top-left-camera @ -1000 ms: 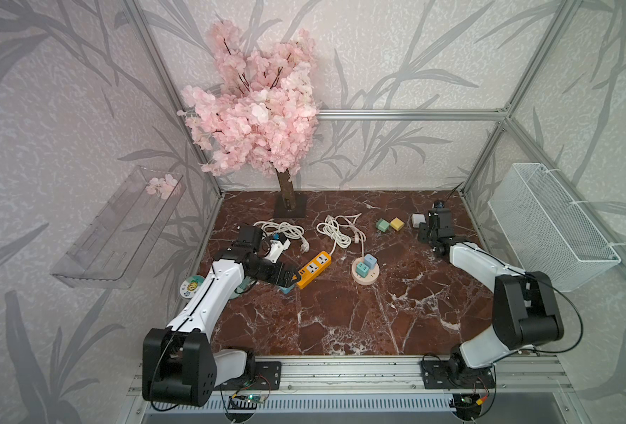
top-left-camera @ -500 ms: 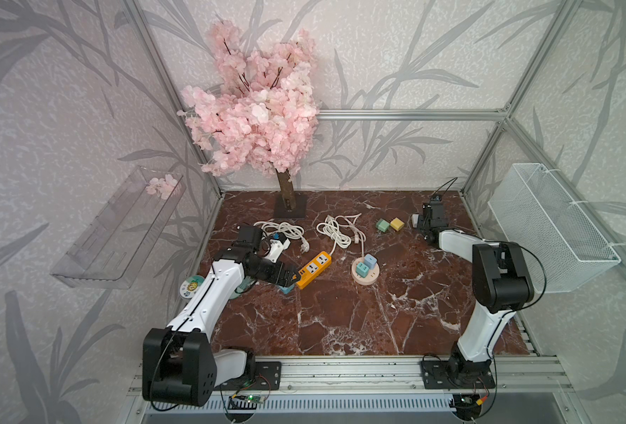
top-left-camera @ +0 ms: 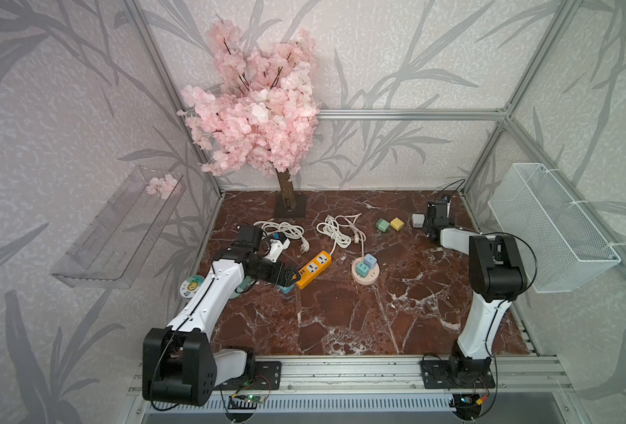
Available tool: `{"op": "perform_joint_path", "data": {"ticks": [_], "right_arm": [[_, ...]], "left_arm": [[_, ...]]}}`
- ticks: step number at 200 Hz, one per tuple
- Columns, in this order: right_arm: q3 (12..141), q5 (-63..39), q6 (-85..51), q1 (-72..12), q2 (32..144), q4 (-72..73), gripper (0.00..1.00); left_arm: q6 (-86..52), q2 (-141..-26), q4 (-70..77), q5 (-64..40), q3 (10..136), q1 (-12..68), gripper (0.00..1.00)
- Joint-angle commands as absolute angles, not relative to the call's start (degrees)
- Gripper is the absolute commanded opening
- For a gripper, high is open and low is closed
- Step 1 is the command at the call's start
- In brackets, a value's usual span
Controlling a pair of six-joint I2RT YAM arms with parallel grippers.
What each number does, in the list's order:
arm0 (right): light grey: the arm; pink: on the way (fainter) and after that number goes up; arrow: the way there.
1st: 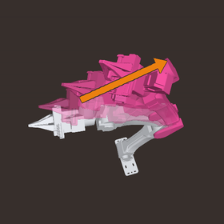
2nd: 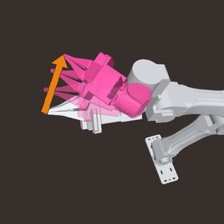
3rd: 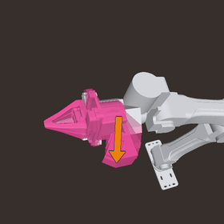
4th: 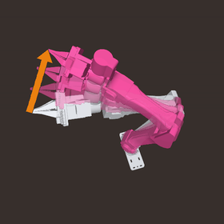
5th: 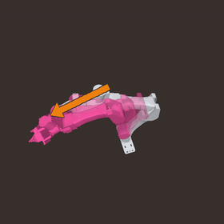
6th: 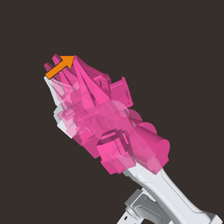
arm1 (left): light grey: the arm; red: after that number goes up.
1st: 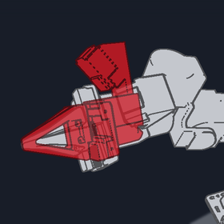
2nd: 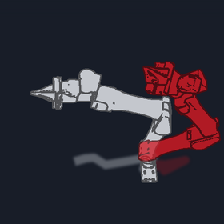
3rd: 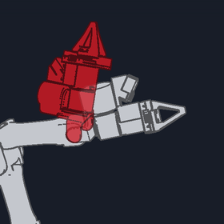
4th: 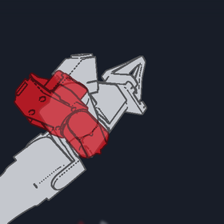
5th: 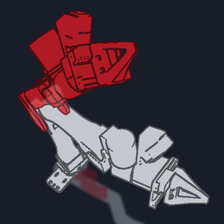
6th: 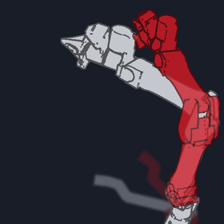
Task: Pull the plug off the socket
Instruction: Place the plug at the center of the board.
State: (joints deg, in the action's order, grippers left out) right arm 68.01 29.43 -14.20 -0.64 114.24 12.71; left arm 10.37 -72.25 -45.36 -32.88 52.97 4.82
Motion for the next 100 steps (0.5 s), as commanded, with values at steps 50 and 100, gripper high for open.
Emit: {"op": "perform_joint_path", "data": {"ticks": [50, 100], "right_arm": [[72.06, 28.75, -19.81, 1.05, 117.12, 15.38, 0.31], [75.12, 31.56, -20.74, 1.05, 119.0, 13.05, 0.45]], "left_arm": [[10.2, -72.05, -45.48, -33.09, 52.87, 4.57, 0.96], [10.2, -72.0, -45.62, -33.08, 52.99, 4.55, 0.97]]}}
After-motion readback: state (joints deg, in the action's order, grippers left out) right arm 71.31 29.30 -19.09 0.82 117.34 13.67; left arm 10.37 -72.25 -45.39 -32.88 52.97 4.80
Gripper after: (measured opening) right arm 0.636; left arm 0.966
